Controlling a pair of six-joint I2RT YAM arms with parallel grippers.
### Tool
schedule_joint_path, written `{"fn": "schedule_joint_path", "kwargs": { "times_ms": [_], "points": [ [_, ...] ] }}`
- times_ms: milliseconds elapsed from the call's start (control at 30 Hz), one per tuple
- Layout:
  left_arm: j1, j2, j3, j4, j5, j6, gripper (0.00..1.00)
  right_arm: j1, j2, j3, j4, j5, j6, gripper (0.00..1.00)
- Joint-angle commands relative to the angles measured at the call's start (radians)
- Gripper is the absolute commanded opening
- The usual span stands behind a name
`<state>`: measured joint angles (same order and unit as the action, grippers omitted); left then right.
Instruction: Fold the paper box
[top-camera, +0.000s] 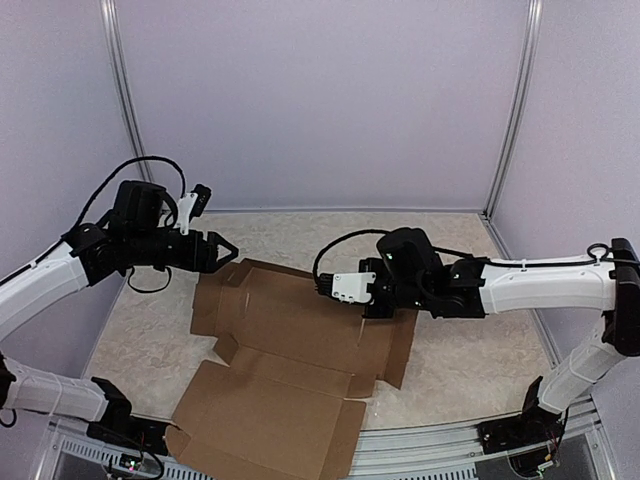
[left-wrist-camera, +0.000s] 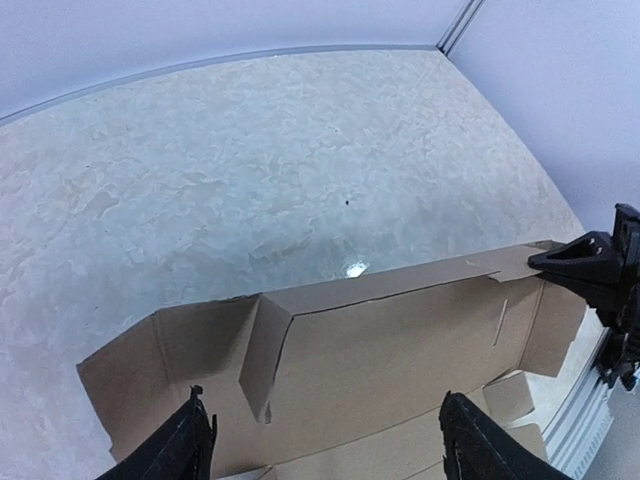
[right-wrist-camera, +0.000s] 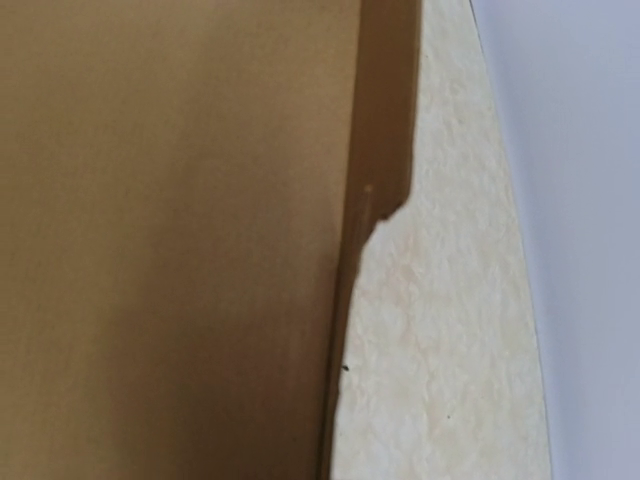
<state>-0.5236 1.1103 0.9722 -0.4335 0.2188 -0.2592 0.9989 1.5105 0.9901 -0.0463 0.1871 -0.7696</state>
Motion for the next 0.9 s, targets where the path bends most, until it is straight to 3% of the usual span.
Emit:
{"fn": "schedule_joint_path", "kwargs": {
  "times_ms": [0,167,367,867],
  "points": [
    [-0.052,0.002,0.089,-0.14,-0.134,0.156,0.79,0.019,-0.022,0.026,-0.066,-0.002,-0.019,0.0],
    [-0.122,0.035,0.136,-0.22,-0.296,0.208,0.81,0.022,-0.037,0.026,-0.077,-0.001,-0.009,0.0],
    [-0.178,0.106,0.099,-0.198,-0.409,0.131,0.73,0.026,-0.046,0.019,-0.064,-0.009,0.01,0.0],
    [-0.193,0.284,0.128,-0.137,-0.427,0.076,0.46,0.031,-0.049,-0.001,-0.034,-0.01,0.033,0.0]
  ]
}}
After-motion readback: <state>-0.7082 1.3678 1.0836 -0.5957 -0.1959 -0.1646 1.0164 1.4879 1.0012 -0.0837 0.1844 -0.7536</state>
